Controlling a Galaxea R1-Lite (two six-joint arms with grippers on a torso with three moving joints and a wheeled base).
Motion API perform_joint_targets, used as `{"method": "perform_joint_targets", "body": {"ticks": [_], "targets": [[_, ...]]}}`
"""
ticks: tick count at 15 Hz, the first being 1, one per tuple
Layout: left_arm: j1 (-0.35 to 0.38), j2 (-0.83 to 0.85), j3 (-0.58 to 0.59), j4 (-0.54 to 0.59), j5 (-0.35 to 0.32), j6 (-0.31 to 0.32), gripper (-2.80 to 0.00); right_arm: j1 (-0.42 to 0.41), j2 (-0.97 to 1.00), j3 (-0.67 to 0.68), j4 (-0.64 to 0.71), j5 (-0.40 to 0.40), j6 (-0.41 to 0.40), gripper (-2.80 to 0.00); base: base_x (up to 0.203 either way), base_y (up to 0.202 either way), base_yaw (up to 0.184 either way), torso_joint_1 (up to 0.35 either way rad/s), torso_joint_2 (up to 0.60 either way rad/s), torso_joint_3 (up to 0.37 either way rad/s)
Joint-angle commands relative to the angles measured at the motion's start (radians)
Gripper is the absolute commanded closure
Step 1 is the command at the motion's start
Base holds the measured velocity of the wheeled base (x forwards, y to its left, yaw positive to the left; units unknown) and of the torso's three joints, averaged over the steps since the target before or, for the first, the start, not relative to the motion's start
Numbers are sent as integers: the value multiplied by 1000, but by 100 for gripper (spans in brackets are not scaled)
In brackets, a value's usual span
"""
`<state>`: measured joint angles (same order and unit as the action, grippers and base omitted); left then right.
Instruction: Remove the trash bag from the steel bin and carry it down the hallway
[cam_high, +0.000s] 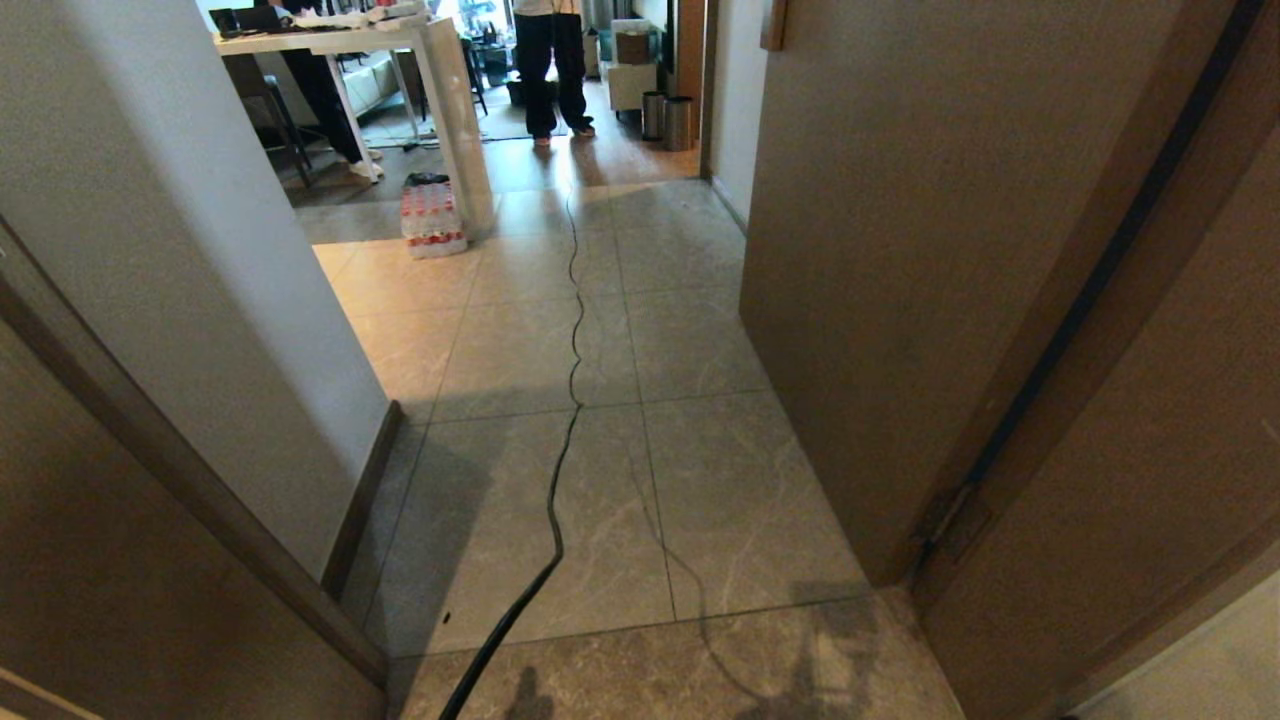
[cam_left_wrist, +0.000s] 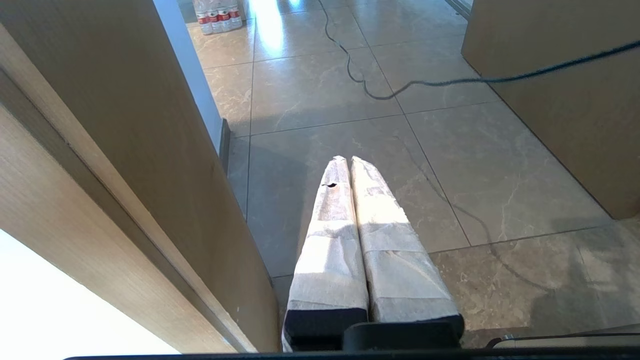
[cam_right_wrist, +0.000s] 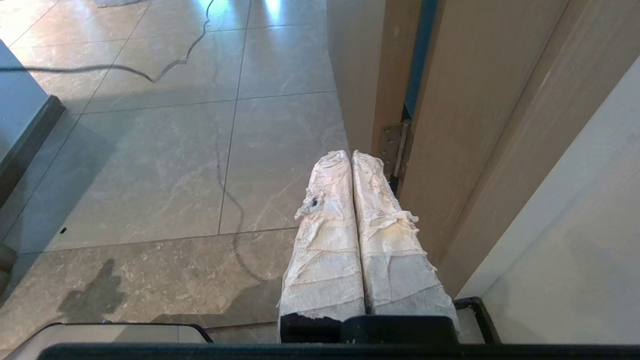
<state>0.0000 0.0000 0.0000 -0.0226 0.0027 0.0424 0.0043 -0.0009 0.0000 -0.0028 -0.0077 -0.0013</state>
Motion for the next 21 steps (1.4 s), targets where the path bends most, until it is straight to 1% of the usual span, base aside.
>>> {"method": "perform_joint_targets", "body": {"ticks": [1,7,8,9,21], "targets": [[0,0,11,0,0,1,0,0,1,0,0,0,0,0,0,0,0,0,0,0],[0,0,11,0,0,1,0,0,1,0,0,0,0,0,0,0,0,0,0,0],[0,0,11,0,1,-12,0,0,1,0,0,0,0,0,0,0,0,0,0,0],[0,0,11,1,2,-41,0,0,1,0,0,0,0,0,0,0,0,0,0,0],[0,0,12,0,3,-45,0,0,1,0,-2,0,0,0,0,0,0,0,0,0]]}}
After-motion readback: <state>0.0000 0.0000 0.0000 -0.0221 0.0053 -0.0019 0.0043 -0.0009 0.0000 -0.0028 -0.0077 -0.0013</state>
